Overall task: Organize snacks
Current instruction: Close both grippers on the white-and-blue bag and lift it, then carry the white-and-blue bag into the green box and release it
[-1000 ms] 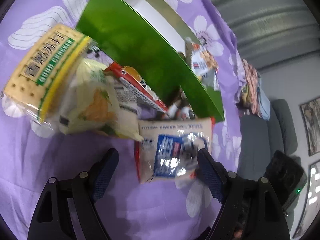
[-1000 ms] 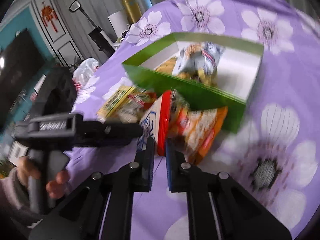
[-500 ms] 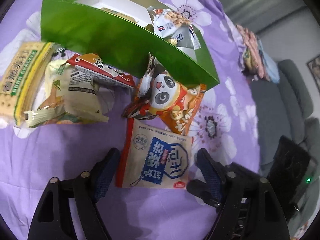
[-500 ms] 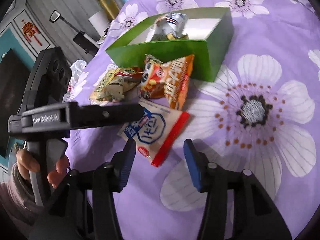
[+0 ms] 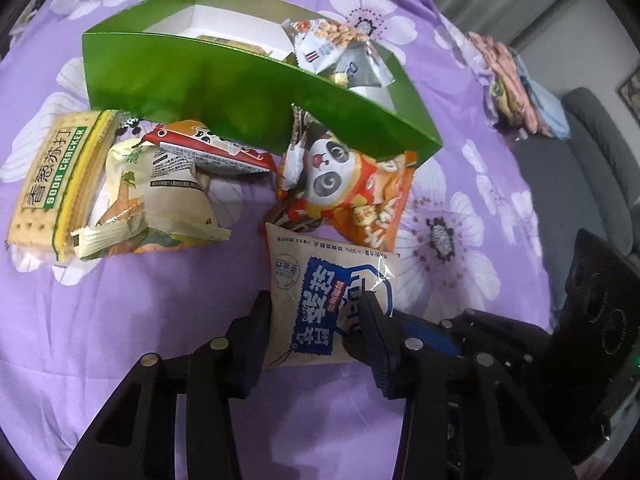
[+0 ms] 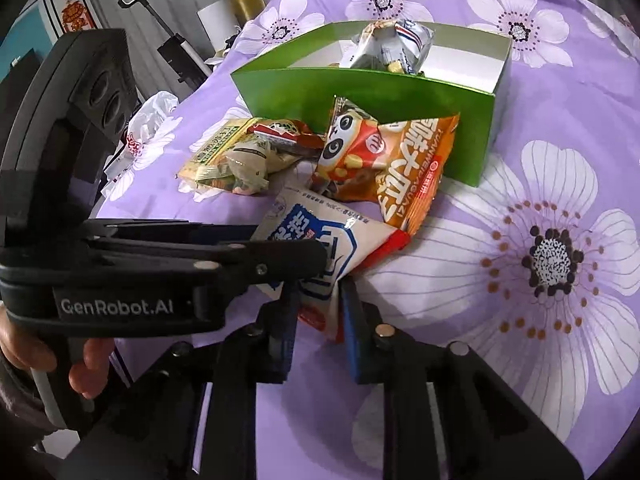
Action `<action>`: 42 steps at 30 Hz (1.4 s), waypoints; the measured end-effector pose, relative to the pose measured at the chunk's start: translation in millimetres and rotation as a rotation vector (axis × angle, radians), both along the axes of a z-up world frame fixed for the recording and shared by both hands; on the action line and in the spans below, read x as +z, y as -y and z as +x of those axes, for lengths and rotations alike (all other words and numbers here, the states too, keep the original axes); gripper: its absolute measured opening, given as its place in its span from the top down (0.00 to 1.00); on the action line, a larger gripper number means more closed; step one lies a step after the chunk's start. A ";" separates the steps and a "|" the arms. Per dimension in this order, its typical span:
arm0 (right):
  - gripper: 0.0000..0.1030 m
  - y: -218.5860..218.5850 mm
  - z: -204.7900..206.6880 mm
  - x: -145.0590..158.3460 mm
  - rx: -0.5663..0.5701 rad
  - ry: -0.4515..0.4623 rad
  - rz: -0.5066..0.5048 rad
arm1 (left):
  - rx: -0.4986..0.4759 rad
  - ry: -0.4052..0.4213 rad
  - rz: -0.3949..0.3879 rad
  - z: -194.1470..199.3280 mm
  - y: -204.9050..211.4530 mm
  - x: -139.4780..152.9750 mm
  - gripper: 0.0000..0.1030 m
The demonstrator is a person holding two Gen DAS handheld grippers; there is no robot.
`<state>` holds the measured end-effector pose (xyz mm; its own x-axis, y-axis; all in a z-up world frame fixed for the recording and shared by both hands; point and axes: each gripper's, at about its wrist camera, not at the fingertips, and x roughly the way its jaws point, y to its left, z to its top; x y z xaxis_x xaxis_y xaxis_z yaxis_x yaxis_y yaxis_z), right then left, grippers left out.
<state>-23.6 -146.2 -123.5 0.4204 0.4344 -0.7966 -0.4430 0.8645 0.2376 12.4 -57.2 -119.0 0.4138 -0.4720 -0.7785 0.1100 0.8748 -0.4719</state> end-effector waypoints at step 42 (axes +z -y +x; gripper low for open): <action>0.78 -48.2 143.5 72.2 0.051 0.209 -0.030 | 0.176 0.131 0.006 134.1 -74.5 65.3 0.61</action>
